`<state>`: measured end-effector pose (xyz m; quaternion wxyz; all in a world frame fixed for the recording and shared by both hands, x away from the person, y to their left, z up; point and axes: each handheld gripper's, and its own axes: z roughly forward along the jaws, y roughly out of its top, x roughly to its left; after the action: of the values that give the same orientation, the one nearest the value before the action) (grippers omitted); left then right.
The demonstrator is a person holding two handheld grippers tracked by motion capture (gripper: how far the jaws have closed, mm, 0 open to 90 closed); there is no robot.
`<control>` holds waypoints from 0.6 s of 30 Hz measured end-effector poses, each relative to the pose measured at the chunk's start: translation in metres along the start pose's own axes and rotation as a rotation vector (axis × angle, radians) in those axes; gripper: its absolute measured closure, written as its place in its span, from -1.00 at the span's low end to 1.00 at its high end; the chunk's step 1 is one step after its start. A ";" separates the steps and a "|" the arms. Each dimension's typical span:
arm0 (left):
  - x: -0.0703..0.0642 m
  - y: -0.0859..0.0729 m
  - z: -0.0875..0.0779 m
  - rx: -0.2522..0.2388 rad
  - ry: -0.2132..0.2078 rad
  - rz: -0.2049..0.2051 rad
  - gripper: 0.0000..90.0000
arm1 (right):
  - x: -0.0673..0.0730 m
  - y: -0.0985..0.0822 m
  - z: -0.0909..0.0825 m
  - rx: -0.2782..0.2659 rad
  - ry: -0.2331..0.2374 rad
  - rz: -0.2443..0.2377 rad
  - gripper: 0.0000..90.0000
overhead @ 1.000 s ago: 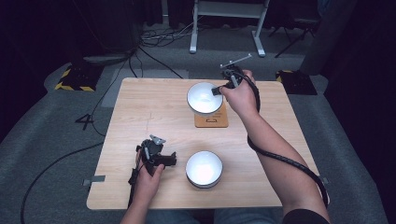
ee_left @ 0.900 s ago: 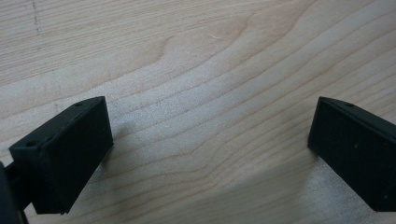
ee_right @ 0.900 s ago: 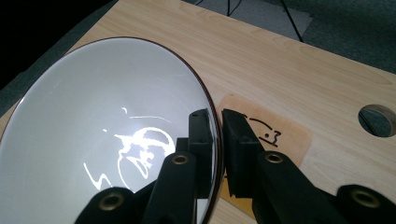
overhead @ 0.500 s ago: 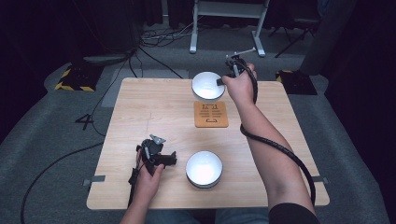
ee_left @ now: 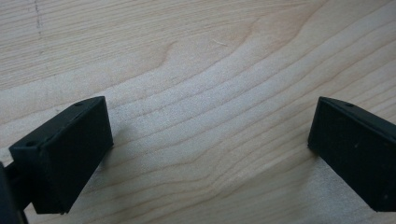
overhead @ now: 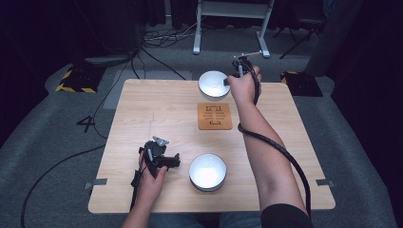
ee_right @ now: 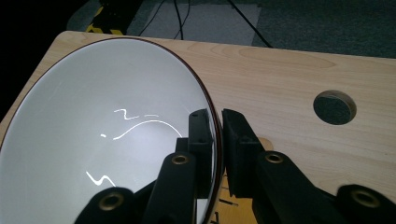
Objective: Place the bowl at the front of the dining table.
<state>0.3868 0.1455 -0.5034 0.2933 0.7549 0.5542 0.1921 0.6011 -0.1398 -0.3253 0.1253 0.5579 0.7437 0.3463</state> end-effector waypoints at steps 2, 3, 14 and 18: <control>0.000 0.000 0.000 0.001 0.000 0.001 -1.00 | -0.001 0.000 0.002 0.006 -0.010 0.008 0.83; 0.000 0.000 0.000 0.000 0.000 0.001 -1.00 | -0.001 -0.001 0.004 0.008 -0.003 0.011 0.83; 0.000 0.000 0.000 0.000 0.000 0.001 -1.00 | -0.009 -0.011 0.030 0.049 -0.032 0.065 0.83; 0.000 0.000 0.000 0.000 0.000 0.002 -1.00 | -0.013 -0.017 0.040 0.054 -0.036 0.076 0.83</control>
<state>0.3868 0.1456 -0.5033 0.2931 0.7554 0.5536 0.1923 0.6160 -0.1389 -0.3680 0.1104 0.5950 0.7287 0.3206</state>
